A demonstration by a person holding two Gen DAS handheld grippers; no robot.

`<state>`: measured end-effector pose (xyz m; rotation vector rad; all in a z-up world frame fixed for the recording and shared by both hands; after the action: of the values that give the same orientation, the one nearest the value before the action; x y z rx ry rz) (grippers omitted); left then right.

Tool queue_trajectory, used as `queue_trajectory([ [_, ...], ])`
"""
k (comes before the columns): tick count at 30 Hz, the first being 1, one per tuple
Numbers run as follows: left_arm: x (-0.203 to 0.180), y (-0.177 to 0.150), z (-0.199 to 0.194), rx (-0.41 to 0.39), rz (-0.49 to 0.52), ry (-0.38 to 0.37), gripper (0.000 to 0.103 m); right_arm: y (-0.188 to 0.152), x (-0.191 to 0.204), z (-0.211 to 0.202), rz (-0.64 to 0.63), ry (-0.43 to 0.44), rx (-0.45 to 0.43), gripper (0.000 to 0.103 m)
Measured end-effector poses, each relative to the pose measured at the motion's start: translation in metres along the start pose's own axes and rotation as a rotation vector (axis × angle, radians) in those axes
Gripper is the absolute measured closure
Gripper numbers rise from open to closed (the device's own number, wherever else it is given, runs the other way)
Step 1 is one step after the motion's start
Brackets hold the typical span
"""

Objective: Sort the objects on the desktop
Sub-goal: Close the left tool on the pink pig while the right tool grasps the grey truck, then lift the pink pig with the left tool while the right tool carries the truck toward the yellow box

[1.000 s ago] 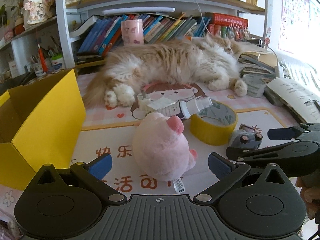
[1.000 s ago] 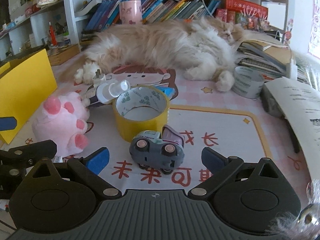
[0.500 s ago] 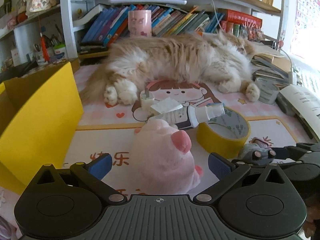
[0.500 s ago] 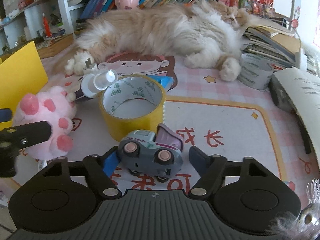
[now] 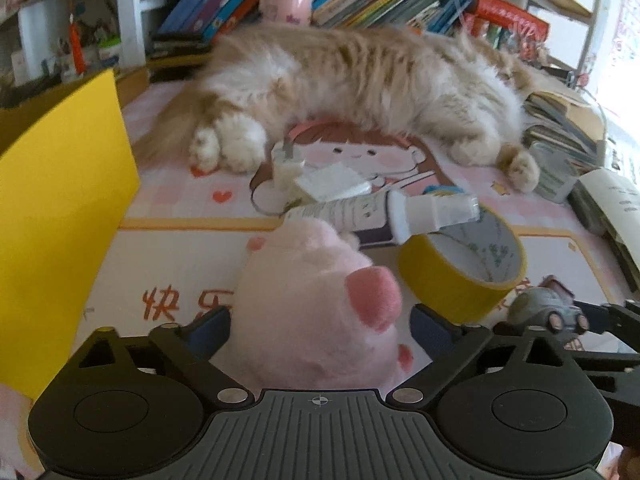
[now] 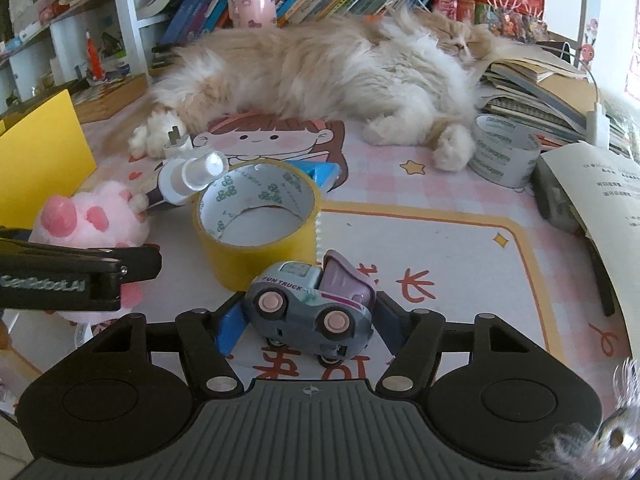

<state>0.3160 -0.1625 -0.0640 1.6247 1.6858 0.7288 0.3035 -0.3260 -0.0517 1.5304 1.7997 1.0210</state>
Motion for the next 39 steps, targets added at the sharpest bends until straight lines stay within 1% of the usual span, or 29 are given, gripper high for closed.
queue_trajectory([
  [1,0.002,-0.001,0.002,0.010,-0.007,0.000,0.014,0.000,0.000,-0.001,0.001,-0.002,-0.001,0.039],
  [2,0.003,-0.002,0.002,0.019,-0.020,-0.009,0.021,0.000,0.000,-0.002,0.002,-0.004,-0.003,0.039],
  [3,0.004,-0.003,0.001,0.017,-0.027,-0.007,0.032,0.000,0.000,-0.004,0.003,-0.006,-0.006,0.039],
  [6,0.007,-0.003,-0.005,0.017,-0.036,-0.007,0.039,0.001,0.000,-0.009,0.005,-0.013,-0.018,0.039],
  [8,0.010,-0.002,-0.011,0.007,-0.060,-0.005,0.039,0.002,0.000,-0.012,0.008,-0.018,-0.027,0.039],
  [13,0.019,0.004,-0.039,-0.056,-0.111,-0.028,0.040,0.009,0.002,-0.025,0.016,-0.026,-0.060,0.040],
  [21,0.032,0.005,-0.094,-0.134,-0.127,-0.050,0.040,0.014,0.015,-0.048,0.027,-0.006,-0.082,0.040],
  [24,0.038,0.000,-0.112,-0.156,-0.133,-0.046,0.040,0.013,0.023,-0.060,0.013,0.010,-0.090,0.040],
  [27,0.043,-0.006,-0.124,-0.170,-0.138,-0.041,0.040,0.011,0.034,-0.072,-0.014,0.020,-0.103,0.040],
  [31,0.051,-0.018,-0.141,-0.183,-0.116,-0.036,0.040,0.006,0.051,-0.086,-0.038,0.032,-0.111,0.040],
  [39,0.078,-0.044,-0.170,-0.168,-0.127,-0.035,0.040,-0.012,0.087,-0.108,-0.059,0.051,-0.086,0.039],
])
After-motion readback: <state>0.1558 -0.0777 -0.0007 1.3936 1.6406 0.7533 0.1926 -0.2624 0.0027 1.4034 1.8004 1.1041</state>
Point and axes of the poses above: each gripper's, at about its wrist camera, not at the fingertips, and z roughly the way its jaws point, x to its left, y to its top, the point moved 6 cm from there along z, roughly the way its jaws point, and after that the axes turned 11 degrees about -x, right-handed, at the moved point
